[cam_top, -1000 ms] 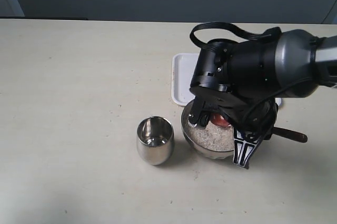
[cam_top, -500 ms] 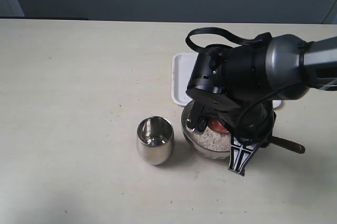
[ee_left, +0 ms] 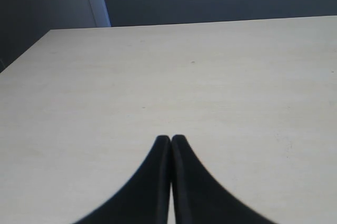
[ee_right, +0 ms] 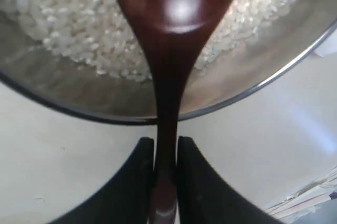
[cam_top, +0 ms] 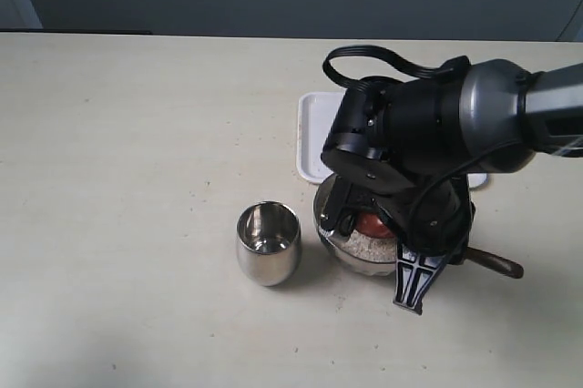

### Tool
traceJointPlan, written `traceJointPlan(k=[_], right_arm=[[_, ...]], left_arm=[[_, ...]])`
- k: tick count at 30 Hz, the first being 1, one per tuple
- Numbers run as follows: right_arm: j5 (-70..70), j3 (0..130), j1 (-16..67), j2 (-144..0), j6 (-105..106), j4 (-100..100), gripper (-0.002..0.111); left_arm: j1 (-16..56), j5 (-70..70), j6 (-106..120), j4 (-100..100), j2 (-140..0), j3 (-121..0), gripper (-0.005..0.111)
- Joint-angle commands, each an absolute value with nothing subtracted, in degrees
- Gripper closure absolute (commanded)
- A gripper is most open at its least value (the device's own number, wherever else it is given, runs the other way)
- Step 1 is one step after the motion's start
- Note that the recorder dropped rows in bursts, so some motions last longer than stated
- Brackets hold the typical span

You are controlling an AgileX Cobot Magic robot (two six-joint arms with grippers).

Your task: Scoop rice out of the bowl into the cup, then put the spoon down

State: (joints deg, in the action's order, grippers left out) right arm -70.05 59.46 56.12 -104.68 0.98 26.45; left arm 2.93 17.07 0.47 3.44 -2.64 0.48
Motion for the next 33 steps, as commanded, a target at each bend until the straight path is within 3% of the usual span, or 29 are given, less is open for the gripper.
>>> traceJointPlan(k=[1, 12, 33], right_arm=[[-69.96, 59.73, 56.14, -104.53, 1.71, 26.91, 0.109], [-69.96, 68.18, 56.14, -102.96, 3.33, 29.26, 0.109], [-69.96, 65.58, 56.03, -102.96, 3.60, 26.01, 0.109]], left_arm=[[3.59, 16.46, 0.33, 3.78, -2.70, 0.00, 0.106], [3.59, 16.46, 0.33, 3.78, -2.70, 0.00, 0.106], [3.59, 16.46, 0.33, 3.78, -2.70, 0.00, 0.106]])
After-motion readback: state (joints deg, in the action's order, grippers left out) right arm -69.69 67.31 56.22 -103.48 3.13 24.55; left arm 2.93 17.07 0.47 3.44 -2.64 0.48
